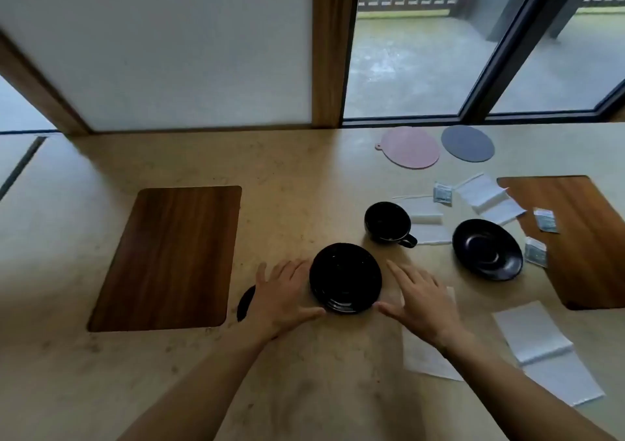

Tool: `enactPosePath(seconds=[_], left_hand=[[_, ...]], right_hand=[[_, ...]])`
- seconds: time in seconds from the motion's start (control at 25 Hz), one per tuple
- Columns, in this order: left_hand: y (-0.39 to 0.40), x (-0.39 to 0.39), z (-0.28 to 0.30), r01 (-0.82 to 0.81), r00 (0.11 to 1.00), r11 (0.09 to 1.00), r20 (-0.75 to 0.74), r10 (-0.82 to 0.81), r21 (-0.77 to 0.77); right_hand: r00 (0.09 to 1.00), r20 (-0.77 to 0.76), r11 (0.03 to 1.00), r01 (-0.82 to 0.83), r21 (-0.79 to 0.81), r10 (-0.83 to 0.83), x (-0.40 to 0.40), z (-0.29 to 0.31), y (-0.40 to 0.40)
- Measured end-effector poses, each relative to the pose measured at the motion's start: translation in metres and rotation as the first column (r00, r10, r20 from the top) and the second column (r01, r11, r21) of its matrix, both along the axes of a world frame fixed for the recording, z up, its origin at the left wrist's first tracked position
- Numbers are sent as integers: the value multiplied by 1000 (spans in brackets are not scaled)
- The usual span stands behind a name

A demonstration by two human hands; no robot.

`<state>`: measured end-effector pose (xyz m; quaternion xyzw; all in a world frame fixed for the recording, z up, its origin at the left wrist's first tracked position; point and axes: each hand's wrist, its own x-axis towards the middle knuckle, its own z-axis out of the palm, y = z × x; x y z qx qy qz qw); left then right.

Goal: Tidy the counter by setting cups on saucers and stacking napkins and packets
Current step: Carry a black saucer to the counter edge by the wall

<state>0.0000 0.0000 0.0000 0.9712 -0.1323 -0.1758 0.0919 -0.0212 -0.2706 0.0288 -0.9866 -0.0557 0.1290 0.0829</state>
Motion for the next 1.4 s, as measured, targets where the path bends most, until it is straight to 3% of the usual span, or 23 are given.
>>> enactPosePath(seconds=[0.56,1.4], left_hand=[[-29,38,-25,6,991,990,-131,12,140],[-33,47,-24,-59,987,994,-146,73,97]], right_hand=[[957,-286,993,69,99,-38,40,-46,14],[978,-204,975,74,212,-30,48,-52,27]])
